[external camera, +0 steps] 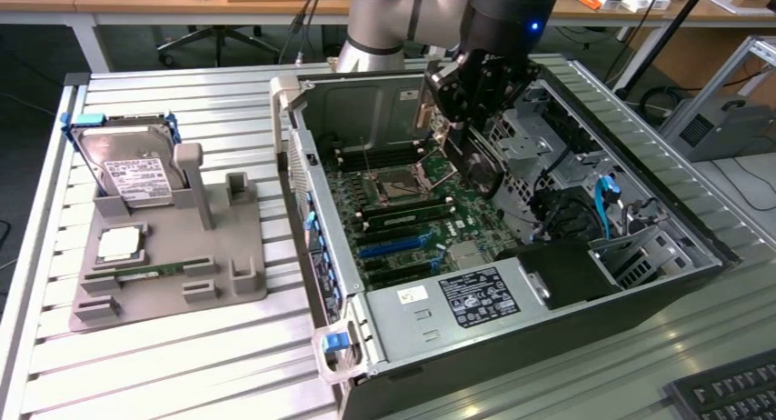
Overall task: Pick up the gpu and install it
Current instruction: 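Insert the gpu into the slot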
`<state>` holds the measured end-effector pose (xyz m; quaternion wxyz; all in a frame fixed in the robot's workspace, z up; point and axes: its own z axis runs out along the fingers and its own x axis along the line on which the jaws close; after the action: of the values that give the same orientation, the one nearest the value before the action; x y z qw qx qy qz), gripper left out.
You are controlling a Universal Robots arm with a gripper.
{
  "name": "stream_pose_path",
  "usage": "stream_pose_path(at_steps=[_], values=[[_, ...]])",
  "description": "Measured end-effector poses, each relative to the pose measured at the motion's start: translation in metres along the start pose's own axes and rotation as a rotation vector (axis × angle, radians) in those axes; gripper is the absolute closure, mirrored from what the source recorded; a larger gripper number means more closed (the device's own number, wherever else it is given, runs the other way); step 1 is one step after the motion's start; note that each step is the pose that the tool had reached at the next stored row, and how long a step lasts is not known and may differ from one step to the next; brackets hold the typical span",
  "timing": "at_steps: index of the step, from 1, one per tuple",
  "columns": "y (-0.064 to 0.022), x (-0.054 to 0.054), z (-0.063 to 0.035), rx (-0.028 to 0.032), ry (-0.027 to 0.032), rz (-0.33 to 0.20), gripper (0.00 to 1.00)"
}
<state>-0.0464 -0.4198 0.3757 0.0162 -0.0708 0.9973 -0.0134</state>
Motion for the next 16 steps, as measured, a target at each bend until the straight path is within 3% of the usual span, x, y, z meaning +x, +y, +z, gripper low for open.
stream_pose_path(at_steps=[16], values=[[0.0000, 0.0000, 0.0005, -0.0008, -0.0009, -0.035, 0.73]])
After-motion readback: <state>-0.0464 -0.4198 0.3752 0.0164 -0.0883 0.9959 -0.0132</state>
